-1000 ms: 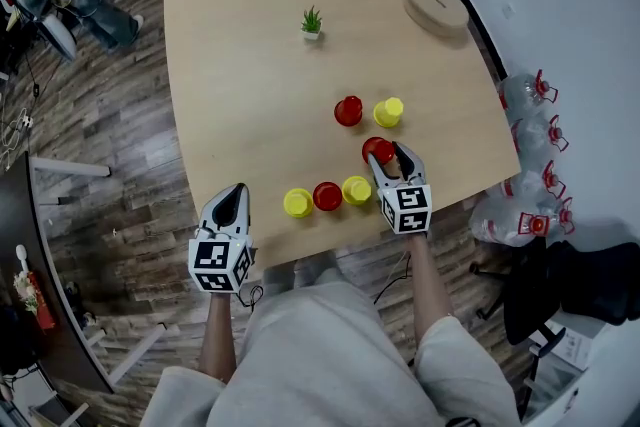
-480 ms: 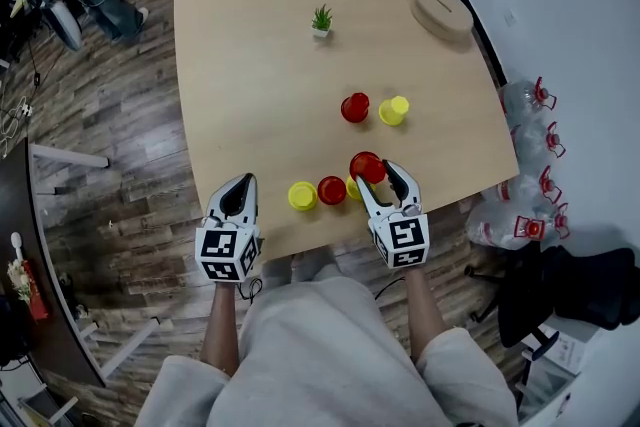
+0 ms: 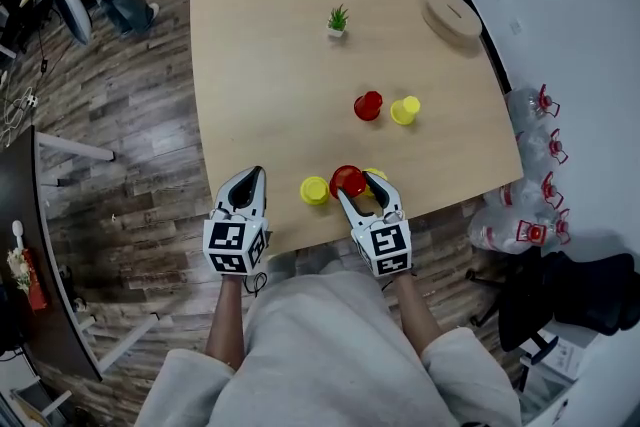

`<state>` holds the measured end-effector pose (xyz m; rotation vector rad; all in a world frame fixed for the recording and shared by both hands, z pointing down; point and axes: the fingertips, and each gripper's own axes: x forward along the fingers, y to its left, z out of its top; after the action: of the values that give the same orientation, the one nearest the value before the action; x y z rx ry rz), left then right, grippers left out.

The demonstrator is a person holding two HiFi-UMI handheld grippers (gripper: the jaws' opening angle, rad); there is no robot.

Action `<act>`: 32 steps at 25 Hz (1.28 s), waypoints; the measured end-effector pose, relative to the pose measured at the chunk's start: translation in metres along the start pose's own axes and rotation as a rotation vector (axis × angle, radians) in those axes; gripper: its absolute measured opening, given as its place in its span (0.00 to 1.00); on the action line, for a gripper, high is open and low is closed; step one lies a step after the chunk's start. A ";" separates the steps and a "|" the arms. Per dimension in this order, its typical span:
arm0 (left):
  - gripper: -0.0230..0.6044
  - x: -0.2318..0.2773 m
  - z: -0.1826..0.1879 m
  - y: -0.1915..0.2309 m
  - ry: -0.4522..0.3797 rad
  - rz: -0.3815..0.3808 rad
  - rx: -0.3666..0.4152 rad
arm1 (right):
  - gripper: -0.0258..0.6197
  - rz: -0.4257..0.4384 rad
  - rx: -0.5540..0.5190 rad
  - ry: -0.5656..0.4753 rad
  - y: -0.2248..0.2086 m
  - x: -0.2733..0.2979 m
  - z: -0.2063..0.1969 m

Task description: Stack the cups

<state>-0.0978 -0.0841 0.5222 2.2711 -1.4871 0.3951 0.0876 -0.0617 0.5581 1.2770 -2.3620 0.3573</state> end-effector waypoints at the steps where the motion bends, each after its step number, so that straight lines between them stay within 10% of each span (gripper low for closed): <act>1: 0.05 -0.001 0.001 0.002 -0.002 0.003 0.001 | 0.40 0.010 -0.005 0.002 0.006 0.002 0.001; 21: 0.05 -0.018 0.007 0.022 -0.022 0.031 0.002 | 0.40 0.047 -0.003 0.080 0.035 0.023 -0.018; 32: 0.05 -0.013 0.009 0.019 -0.024 0.024 0.003 | 0.56 0.071 0.053 -0.071 0.026 0.003 0.014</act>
<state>-0.1205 -0.0846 0.5122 2.2696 -1.5276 0.3783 0.0604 -0.0557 0.5470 1.2503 -2.4778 0.4051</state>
